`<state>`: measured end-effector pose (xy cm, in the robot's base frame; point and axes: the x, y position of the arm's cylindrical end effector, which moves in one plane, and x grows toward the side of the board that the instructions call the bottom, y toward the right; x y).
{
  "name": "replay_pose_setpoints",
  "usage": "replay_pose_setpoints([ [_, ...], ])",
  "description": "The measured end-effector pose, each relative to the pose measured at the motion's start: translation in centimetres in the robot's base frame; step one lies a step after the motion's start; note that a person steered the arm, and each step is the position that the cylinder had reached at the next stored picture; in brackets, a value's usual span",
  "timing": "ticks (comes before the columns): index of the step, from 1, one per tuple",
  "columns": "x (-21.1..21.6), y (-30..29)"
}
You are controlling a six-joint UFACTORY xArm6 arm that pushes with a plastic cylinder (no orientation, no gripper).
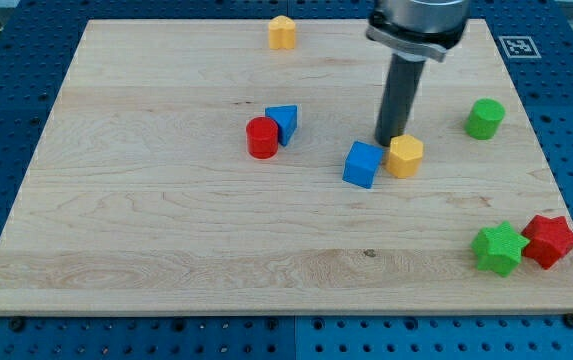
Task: Touch the bottom left of the hexagon
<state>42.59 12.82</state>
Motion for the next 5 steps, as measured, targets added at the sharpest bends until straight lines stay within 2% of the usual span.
replay_pose_setpoints([
  [2,1.5,1.7],
  [4,4.1,-1.5],
  [5,5.3,-1.0],
])
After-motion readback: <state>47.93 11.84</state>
